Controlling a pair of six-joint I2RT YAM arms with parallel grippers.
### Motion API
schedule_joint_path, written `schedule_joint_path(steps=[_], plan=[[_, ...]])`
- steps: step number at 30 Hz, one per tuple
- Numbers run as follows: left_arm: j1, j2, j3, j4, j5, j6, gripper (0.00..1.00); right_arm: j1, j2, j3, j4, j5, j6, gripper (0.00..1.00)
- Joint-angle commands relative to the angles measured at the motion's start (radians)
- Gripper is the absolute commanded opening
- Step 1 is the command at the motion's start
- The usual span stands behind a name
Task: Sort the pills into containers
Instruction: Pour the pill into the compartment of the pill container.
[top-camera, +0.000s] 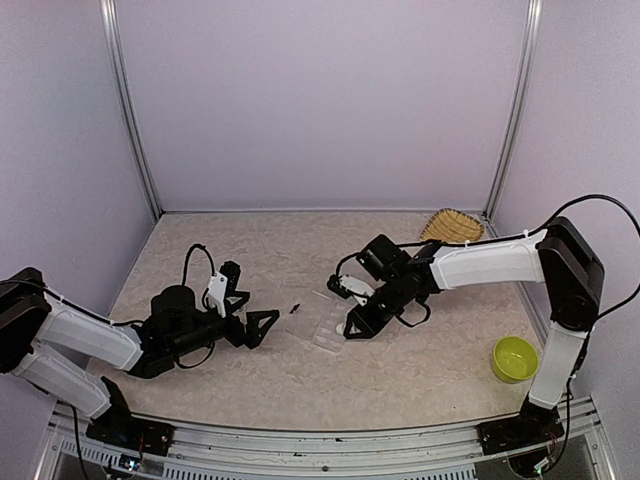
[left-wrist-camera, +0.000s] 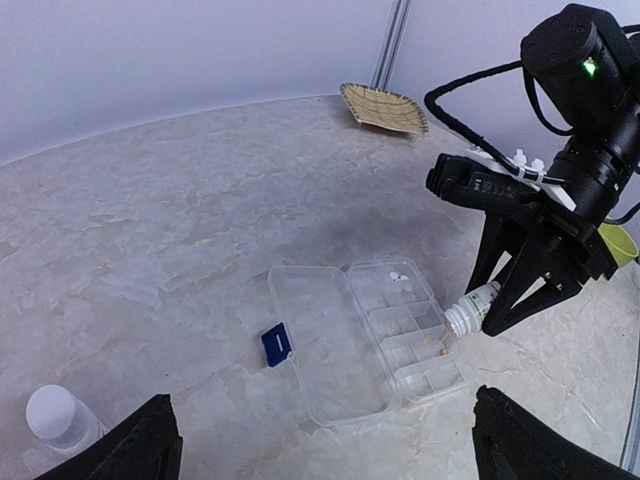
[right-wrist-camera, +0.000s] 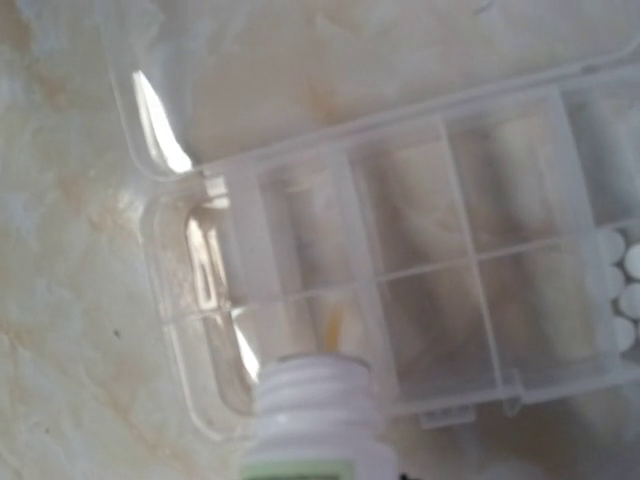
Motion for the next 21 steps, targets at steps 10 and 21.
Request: schedule_joint_path(steps=[10, 21], plan=[[0.007, 0.003, 0.000, 0.024, 0.009, 0.001, 0.99, 0.011, 0.022, 0.038, -0.058, 0.003, -0.028, 0.13], [0.007, 0.002, -0.001, 0.024, 0.006, 0.000, 0.99, 0.012, 0.003, -0.011, 0.017, -0.019, -0.013, 0.13]])
